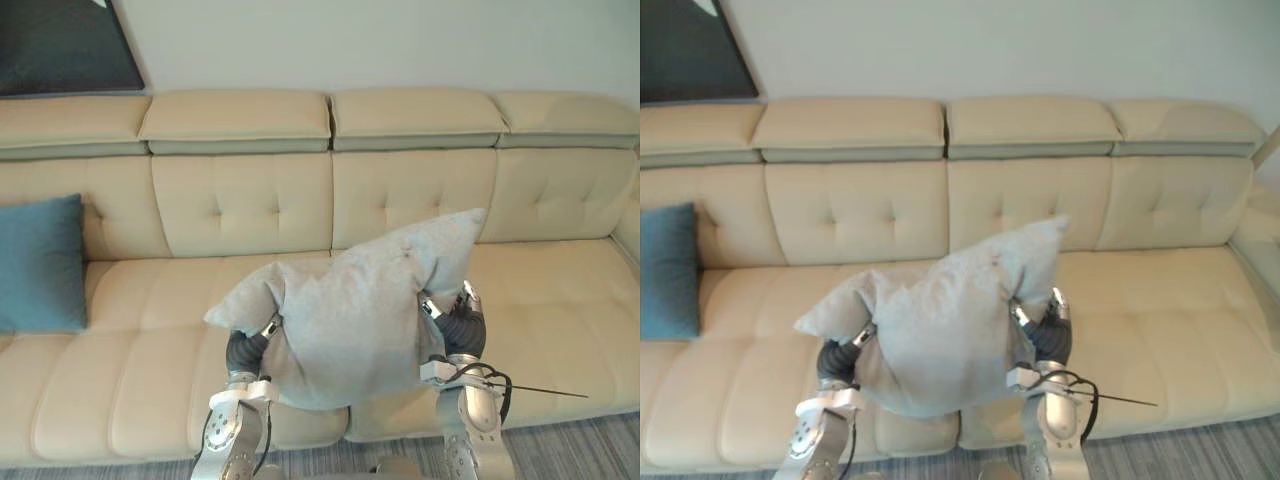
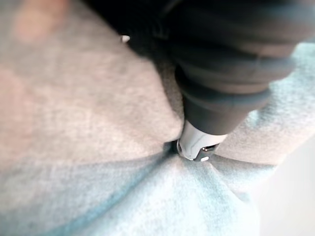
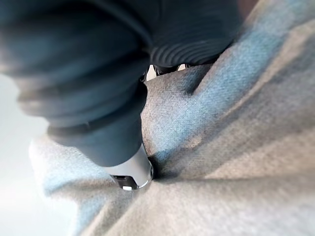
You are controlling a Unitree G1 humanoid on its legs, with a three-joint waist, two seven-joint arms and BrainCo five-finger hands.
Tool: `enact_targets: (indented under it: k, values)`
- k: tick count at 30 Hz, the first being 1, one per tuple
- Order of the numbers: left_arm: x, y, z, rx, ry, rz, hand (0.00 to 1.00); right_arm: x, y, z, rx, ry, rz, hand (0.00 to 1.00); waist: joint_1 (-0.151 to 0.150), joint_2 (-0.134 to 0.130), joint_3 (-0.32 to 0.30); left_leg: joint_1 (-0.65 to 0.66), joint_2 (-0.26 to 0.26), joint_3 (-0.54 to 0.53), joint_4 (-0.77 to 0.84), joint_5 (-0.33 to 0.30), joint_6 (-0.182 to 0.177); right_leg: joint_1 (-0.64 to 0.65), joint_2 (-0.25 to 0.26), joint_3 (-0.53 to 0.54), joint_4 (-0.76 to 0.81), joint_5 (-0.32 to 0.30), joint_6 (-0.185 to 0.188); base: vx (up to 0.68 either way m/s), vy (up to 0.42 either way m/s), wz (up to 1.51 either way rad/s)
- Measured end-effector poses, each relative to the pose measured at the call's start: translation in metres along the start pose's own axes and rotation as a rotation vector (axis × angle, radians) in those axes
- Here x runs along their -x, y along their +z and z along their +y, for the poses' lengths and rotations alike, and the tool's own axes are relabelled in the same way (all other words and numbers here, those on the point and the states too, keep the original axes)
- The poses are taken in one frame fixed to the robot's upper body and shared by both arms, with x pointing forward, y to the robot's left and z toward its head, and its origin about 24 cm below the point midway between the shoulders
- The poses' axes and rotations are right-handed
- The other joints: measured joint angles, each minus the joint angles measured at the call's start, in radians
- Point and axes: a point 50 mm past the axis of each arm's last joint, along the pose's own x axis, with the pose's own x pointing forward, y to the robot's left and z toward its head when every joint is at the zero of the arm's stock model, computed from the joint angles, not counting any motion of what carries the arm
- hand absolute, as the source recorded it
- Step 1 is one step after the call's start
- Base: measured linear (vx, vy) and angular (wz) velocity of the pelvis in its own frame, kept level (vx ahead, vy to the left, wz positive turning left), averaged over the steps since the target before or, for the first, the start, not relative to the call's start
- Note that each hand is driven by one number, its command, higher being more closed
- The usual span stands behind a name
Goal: Pick up cushions and gather them together orderly.
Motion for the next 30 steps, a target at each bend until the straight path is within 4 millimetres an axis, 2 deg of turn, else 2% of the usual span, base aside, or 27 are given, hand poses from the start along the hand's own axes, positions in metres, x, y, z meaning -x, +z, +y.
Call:
enact_targets:
  k: [1,2,3,4,6,9,13,16,18,22,26,30]
  values:
    - [0.000,0.000,0.000,-0.002,-0.005,0.000,1.00,0.000,0.001,0.000,0.002,0.003,-0.005,1.00,-0.005,-0.021,-0.009,0.001,-0.002,-0.020,0.020,-0.023,-0.044,0.018,0.023,0.008,-0.250,0.140,-0.036,0.27,-0.198,0.33]
    - [-0.001,-0.001,-0.001,0.004,-0.008,0.003,1.00,-0.001,0.003,0.000,0.004,0.006,-0.012,1.00,-0.004,-0.017,-0.010,0.002,0.002,-0.031,0.032,-0.041,-0.069,0.027,0.033,0.011,-0.273,0.126,-0.031,0.34,-0.209,0.08]
    - [-0.002,-0.004,-0.004,0.022,-0.003,0.012,1.00,-0.003,0.005,-0.001,0.024,0.021,-0.021,1.00,0.008,0.022,-0.004,0.002,0.034,-0.049,0.042,-0.055,-0.090,0.043,0.059,0.000,-0.285,0.138,-0.047,0.20,-0.072,-0.12]
    - [-0.002,-0.005,-0.007,0.036,-0.007,0.013,1.00,-0.004,0.009,-0.004,0.046,0.030,-0.033,1.00,0.012,0.040,-0.001,0.002,0.048,-0.057,0.045,-0.045,-0.100,0.058,0.071,-0.012,-0.311,0.142,-0.055,0.24,-0.099,-0.11]
    - [-0.002,-0.007,-0.012,0.053,-0.008,0.014,1.00,-0.004,0.014,-0.007,0.071,0.038,-0.043,1.00,0.011,0.048,-0.004,0.028,0.053,-0.061,0.024,-0.015,-0.107,0.093,0.077,-0.015,-0.338,0.139,-0.061,0.16,-0.091,-0.01]
    - [-0.003,-0.007,-0.016,0.071,-0.018,0.012,1.00,0.000,0.022,-0.007,0.074,0.036,-0.070,1.00,0.009,0.064,-0.023,0.095,0.059,-0.073,-0.040,-0.001,-0.103,0.177,0.083,-0.036,-0.406,0.141,-0.062,0.12,-0.032,0.10]
    - [-0.002,-0.007,-0.016,0.066,-0.026,0.010,1.00,0.002,0.025,-0.004,0.081,0.037,-0.091,1.00,0.011,0.069,-0.066,0.121,0.053,-0.081,-0.113,0.002,-0.107,0.196,0.081,-0.047,-0.459,0.162,-0.052,0.02,0.056,0.09]
    - [-0.002,-0.009,-0.014,0.055,-0.020,0.019,1.00,0.002,0.018,-0.007,0.088,0.028,-0.058,1.00,0.008,0.068,-0.073,0.124,0.031,-0.115,-0.115,0.021,-0.112,0.237,0.065,-0.051,-0.535,0.204,-0.037,0.00,0.073,0.12]
    - [-0.002,-0.012,-0.011,0.033,-0.016,0.034,1.00,0.002,0.009,-0.012,0.101,0.013,-0.017,1.00,0.007,0.065,-0.084,0.126,0.004,-0.134,-0.136,0.054,-0.093,0.269,0.041,-0.048,-0.595,0.235,-0.024,-0.01,0.073,0.08]
    - [-0.001,-0.013,-0.008,0.014,-0.016,0.046,1.00,0.000,-0.004,-0.020,0.121,-0.006,0.046,1.00,0.006,0.075,-0.092,0.121,-0.016,-0.164,-0.169,0.060,-0.085,0.290,0.024,-0.051,-0.675,0.285,-0.008,-0.02,0.093,0.09]
    - [-0.002,-0.011,-0.003,-0.015,-0.020,0.046,1.00,-0.007,-0.007,-0.017,0.120,0.005,0.051,1.00,0.004,0.074,-0.090,0.110,-0.024,-0.185,-0.203,0.060,-0.085,0.292,0.022,-0.061,-0.726,0.320,-0.003,-0.05,0.040,0.11]
    - [-0.016,0.005,-0.010,-0.014,-0.035,-0.027,1.00,-0.030,0.008,-0.001,0.099,0.057,-0.044,1.00,0.007,0.069,-0.052,0.053,-0.027,-0.184,-0.202,0.063,-0.089,0.228,0.020,-0.059,-0.724,0.356,-0.006,-0.11,0.006,0.02]
